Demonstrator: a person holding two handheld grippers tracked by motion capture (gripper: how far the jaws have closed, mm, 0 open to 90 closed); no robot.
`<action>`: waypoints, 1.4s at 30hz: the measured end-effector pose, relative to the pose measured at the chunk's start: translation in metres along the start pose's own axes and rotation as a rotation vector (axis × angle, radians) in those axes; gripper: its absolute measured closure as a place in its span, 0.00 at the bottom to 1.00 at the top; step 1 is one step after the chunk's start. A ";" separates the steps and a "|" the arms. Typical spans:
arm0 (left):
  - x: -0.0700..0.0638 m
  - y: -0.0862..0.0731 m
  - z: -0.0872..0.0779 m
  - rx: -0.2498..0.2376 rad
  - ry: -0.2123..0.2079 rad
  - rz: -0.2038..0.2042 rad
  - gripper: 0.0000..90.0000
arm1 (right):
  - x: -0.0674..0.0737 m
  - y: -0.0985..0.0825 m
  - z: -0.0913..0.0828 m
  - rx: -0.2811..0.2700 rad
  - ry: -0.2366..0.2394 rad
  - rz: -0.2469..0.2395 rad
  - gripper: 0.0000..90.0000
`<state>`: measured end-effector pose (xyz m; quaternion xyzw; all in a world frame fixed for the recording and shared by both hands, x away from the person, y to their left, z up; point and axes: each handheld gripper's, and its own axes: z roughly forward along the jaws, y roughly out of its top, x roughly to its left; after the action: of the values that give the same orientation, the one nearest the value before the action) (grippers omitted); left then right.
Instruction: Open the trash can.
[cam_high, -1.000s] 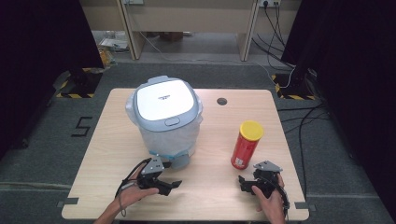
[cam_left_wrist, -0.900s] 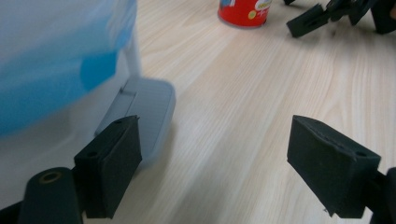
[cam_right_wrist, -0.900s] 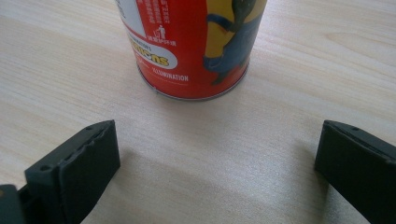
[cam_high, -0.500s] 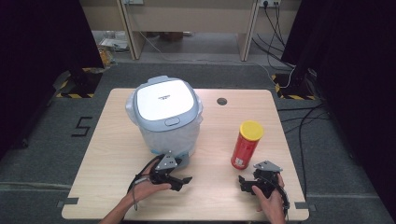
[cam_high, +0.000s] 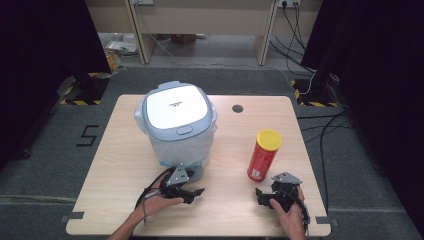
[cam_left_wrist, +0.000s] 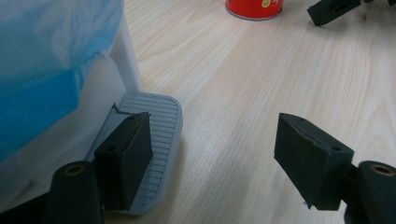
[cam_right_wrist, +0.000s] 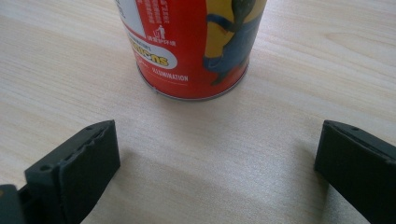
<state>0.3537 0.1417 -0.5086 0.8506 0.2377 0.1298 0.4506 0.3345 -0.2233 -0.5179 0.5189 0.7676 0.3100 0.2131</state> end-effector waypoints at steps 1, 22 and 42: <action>0.000 0.000 0.000 -0.001 0.003 0.006 0.31 | 0.000 0.000 0.000 0.000 0.000 0.000 0.00; 0.005 -0.014 -0.001 0.058 0.032 0.088 0.34 | 0.000 0.000 0.000 0.000 0.000 0.000 0.00; 0.023 -0.026 -0.020 0.062 0.040 0.045 0.34 | 0.000 0.000 0.000 0.000 0.000 0.000 0.00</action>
<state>0.3573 0.1798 -0.5187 0.8665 0.2315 0.1496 0.4161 0.3345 -0.2233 -0.5179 0.5188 0.7676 0.3100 0.2131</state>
